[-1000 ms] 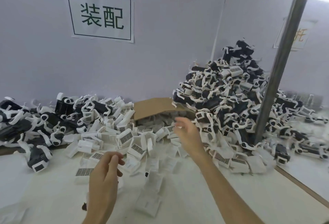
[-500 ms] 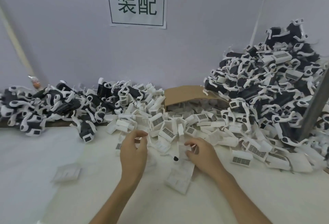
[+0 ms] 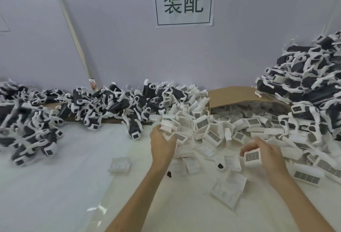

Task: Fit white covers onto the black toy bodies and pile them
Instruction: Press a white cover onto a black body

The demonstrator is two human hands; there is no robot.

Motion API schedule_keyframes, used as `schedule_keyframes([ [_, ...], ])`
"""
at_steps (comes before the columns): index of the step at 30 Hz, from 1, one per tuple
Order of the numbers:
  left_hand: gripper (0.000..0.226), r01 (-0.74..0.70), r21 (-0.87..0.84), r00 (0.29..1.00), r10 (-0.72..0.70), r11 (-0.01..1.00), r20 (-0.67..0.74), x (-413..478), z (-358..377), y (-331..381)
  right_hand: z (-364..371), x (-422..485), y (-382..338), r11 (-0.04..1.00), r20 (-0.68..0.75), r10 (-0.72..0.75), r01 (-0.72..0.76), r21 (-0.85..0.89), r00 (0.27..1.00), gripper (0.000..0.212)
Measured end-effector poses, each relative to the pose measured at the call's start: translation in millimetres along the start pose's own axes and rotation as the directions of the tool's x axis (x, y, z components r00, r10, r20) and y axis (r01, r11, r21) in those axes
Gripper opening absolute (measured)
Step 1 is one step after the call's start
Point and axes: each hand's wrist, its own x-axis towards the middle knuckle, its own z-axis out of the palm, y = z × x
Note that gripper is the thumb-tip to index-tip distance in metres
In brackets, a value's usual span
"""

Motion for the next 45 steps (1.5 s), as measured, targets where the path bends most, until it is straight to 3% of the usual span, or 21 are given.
schedule_keyframes([
  [5,0.081,0.036,0.204,0.941,0.036,0.978,-0.337,33.9,-24.4,0.9,-2.0,-1.9,-5.1,0.982,-0.002,0.03,-0.03,0.186,1.0,0.022],
  [7,0.081,0.11,0.22,0.933,-0.025,0.969,-0.358,52.8,-32.5,-2.9,-3.0,-4.1,-8.8,0.981,0.019,0.012,-0.015,0.194,1.0,0.024],
  [9,0.066,0.236,0.17,0.935,-0.175,0.957,-0.309,73.2,-40.2,-10.9,-1.8,-7.8,-12.7,0.975,0.062,0.0,-0.014,0.224,0.998,0.023],
  [12,0.019,0.346,0.176,0.92,-0.297,0.922,-0.254,92.0,-51.9,-23.1,3.0,-12.0,-16.4,0.968,0.135,0.006,-0.039,0.247,0.991,0.022],
  [14,0.013,0.328,0.327,0.929,-0.241,0.886,-0.28,100.3,-57.5,-30.6,5.5,-12.5,-16.8,0.974,0.169,0.001,-0.04,0.224,0.986,0.025],
  [16,0.021,0.298,0.427,0.93,-0.159,0.854,-0.331,102.3,-59.4,-35.1,6.0,-12.0,-15.0,0.979,0.215,0.03,-0.072,0.191,0.976,0.026],
  [22,0.035,0.014,0.353,0.901,0.142,0.935,-0.41,71.3,-38.2,-12.8,8.8,-10.7,-12.8,0.952,0.299,0.119,-0.194,0.237,0.947,0.025],
  [25,0.033,-0.184,0.146,0.922,0.222,0.972,-0.318,36.0,-22.5,15.7,10.2,-11.8,-14.5,0.936,0.317,0.143,-0.232,0.264,0.937,0.029],
  [27,0.024,-0.212,-0.135,0.959,0.18,0.968,-0.219,11.8,-12.7,35.2,10.4,-12.3,-14.7,0.914,0.327,0.158,-0.264,0.309,0.932,0.032],
  [30,0.024,0.039,-0.515,0.999,-0.045,0.856,0.0,-14.7,2.0,51.1,8.1,-12.0,-15.0,0.862,0.31,0.19,-0.31,0.401,0.931,0.033],
  [32,0.028,0.291,-0.634,0.953,-0.162,0.716,0.255,-26.9,12.3,53.9,5.3,-10.8,-14.2,0.82,0.314,0.221,-0.35,0.453,0.923,0.034],
  [34,0.034,0.469,-0.655,0.867,-0.17,0.593,0.468,-37.0,19.4,50.9,2.9,-8.3,-12.2,0.747,0.333,0.262,-0.409,0.524,0.906,0.033],
  [36,0.044,0.534,-0.631,0.81,-0.125,0.562,0.573,-44.4,21.8,44.2,0.8,-5.9,-11.0,0.672,0.334,0.293,-0.441,0.595,0.896,0.033],
  [40,0.034,0.517,-0.57,0.749,-0.015,0.638,0.663,-46.4,23.3,32.1,-2.6,-4.3,-13.9,0.59,0.318,0.295,-0.433,0.682,0.901,0.026],
  [45,0.026,0.639,-0.611,0.709,-0.05,0.468,0.703,-57.7,27.0,25.8,-5.0,-5.0,-13.9,0.648,0.306,0.265,-0.404,0.646,0.914,0.021],
])
